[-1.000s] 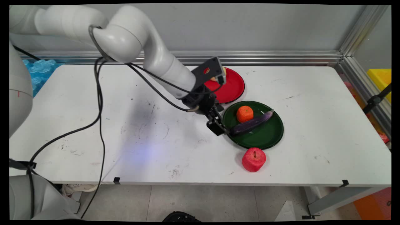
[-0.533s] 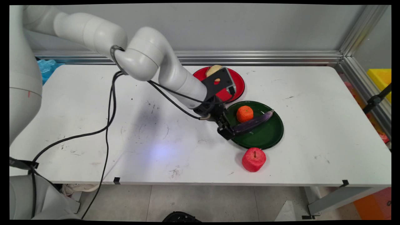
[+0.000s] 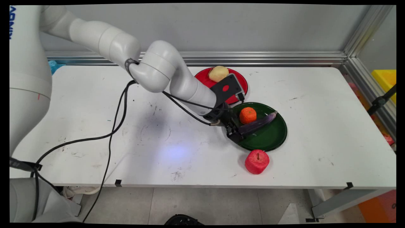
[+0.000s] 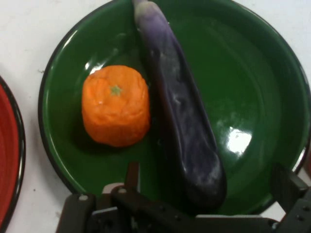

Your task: Pick up the eggplant from the green plate, then place the picked object on the red plate

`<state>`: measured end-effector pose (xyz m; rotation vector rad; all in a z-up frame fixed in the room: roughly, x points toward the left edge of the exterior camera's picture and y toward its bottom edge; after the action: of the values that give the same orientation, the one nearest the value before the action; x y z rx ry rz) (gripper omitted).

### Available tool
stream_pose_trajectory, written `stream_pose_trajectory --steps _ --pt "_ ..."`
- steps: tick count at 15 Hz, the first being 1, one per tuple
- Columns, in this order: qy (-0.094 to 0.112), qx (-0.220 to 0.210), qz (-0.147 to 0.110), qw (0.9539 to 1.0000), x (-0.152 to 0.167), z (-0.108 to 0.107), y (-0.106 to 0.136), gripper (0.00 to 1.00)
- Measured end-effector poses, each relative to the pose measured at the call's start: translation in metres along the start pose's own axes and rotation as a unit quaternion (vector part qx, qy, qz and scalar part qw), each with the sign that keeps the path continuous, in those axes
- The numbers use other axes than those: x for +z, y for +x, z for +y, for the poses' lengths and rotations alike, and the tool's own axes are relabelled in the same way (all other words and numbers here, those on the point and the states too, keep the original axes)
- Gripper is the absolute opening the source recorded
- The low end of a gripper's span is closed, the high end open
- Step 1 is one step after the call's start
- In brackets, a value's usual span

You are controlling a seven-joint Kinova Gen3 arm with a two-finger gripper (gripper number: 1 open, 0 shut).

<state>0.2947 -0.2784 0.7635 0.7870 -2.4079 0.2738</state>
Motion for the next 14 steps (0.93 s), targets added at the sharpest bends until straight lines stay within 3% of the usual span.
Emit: stream_pose_trajectory --steps 3,4,14 --pt "0.006 -0.005 0.003 1.0000 0.008 0.000 0.000 1.00" --pt "0.007 -0.006 0.004 0.9999 0.010 0.000 0.000 0.00" --pt "0.005 -0.007 0.014 0.9999 0.016 0.003 0.001 0.00"
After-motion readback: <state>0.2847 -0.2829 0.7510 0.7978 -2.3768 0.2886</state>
